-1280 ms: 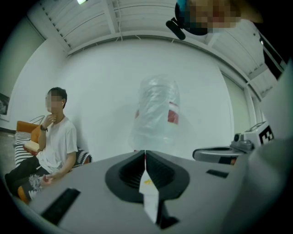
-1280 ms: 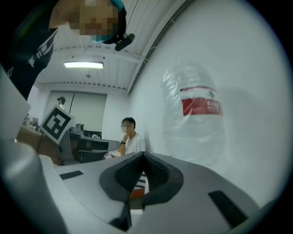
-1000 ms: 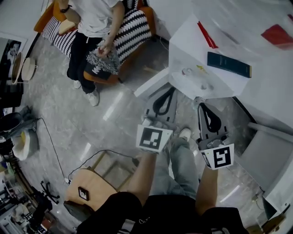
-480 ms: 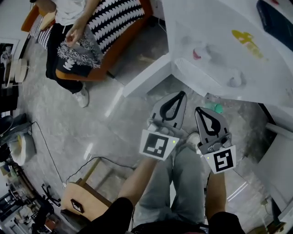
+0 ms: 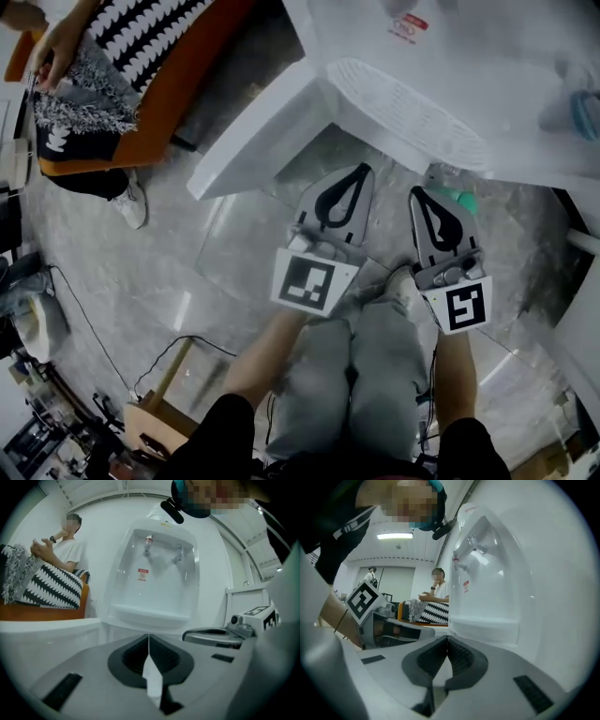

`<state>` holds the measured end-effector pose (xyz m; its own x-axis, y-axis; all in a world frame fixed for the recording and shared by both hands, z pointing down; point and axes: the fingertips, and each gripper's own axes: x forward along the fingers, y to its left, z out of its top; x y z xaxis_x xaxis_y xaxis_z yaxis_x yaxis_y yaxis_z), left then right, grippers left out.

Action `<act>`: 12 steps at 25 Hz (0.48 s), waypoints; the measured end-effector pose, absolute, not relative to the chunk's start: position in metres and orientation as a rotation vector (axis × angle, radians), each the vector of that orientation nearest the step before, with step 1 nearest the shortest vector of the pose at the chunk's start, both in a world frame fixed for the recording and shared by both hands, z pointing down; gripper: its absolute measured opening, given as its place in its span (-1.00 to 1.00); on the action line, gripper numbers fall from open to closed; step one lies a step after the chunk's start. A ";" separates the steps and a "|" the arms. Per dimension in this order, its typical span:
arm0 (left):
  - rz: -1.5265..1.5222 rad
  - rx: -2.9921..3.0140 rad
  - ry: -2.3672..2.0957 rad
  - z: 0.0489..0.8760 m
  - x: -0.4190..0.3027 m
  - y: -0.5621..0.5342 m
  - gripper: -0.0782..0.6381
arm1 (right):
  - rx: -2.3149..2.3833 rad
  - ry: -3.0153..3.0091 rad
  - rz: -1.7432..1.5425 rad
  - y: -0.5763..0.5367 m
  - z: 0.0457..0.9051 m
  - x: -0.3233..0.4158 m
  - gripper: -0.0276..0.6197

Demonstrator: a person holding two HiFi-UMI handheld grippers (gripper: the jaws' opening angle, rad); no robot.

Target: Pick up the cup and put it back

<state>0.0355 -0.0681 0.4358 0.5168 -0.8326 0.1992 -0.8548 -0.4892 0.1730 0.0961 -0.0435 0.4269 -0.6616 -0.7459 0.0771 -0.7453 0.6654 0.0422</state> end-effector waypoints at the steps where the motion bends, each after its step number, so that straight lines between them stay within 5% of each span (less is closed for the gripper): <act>1: 0.129 2.523 -1.417 0.446 0.038 -0.070 -0.74 | 1.283 -2.790 -0.005 -0.047 0.438 0.099 -0.89; 12: 0.036 2.679 -1.296 0.525 0.050 -0.096 -0.74 | 1.352 -2.778 -0.093 -0.070 0.529 0.098 -0.89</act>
